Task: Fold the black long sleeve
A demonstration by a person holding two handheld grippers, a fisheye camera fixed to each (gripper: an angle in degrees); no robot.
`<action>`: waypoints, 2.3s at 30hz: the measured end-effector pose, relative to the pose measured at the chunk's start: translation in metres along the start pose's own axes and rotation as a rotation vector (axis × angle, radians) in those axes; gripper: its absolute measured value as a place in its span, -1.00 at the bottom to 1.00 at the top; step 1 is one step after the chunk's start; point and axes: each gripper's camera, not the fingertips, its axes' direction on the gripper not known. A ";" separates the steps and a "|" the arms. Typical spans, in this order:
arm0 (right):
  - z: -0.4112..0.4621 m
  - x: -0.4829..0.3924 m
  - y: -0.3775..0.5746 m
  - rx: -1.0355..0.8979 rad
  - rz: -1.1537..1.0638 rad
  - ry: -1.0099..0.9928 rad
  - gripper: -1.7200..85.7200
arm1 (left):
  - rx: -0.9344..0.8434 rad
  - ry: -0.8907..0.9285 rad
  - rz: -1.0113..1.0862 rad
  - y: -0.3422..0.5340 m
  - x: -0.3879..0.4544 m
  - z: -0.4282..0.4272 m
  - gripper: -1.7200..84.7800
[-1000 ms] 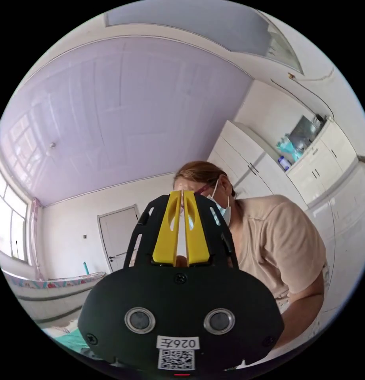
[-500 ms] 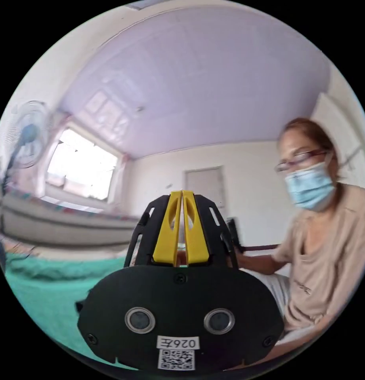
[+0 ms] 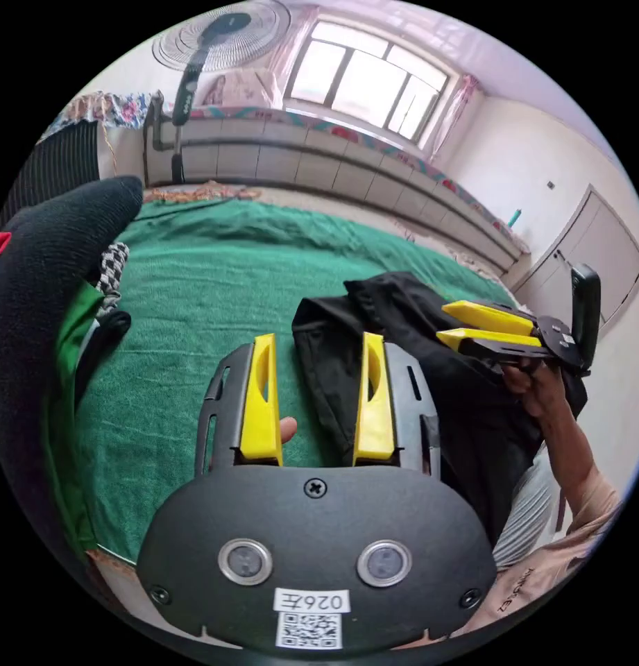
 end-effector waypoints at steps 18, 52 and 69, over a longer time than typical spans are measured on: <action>0.047 0.066 0.040 -0.116 0.196 -0.298 -0.87 | -0.279 -0.108 0.215 -0.065 0.063 0.037 -0.85; -0.379 0.203 0.280 0.482 0.578 0.475 -0.96 | 0.349 -0.226 0.099 -0.192 0.008 -0.249 -0.88; -0.244 0.175 0.433 0.040 0.562 0.154 -0.80 | -0.101 0.158 0.370 -0.073 0.051 -0.188 -0.81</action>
